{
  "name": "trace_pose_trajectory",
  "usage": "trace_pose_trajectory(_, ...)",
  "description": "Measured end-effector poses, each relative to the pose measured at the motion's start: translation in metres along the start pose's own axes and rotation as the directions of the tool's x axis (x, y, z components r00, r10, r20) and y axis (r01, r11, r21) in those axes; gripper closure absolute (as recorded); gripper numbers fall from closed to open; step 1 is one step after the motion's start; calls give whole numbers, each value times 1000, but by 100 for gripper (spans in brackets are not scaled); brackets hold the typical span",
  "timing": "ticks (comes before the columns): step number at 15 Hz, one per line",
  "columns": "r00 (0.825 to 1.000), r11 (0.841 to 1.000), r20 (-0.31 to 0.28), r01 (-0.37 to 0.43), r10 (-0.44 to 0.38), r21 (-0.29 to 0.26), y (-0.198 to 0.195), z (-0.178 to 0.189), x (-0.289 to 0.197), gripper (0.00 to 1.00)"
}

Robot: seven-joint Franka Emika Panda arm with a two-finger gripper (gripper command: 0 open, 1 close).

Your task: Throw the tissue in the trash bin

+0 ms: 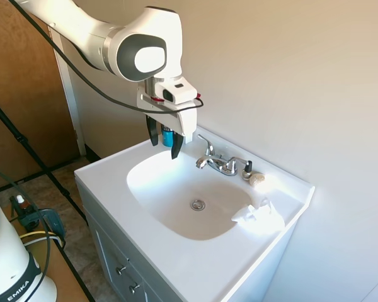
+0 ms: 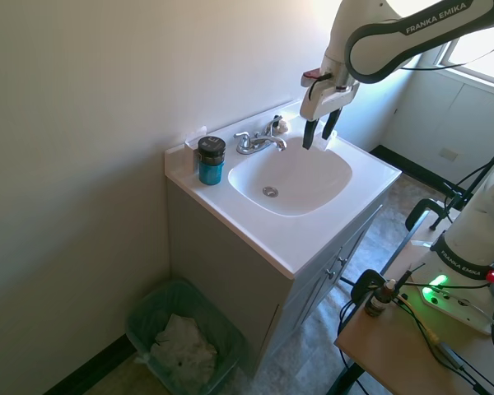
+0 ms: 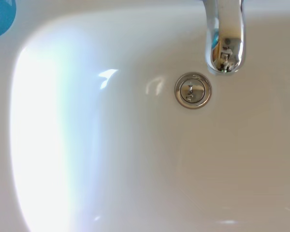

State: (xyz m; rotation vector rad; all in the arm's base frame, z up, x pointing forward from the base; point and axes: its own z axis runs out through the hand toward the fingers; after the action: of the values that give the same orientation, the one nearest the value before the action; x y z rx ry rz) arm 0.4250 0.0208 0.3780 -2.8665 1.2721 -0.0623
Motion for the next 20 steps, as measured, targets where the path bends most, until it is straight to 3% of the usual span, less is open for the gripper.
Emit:
trace_pose_trajectory(4,1000,1000,-15,9,-9,19,12,-10,22,0)
trace_pose_trajectory(9,996,996,-59,-63,67,55,58,-37,87,0)
trace_pose_trajectory(20,977,979,-79,-194,198,57,85,-23,173,0)
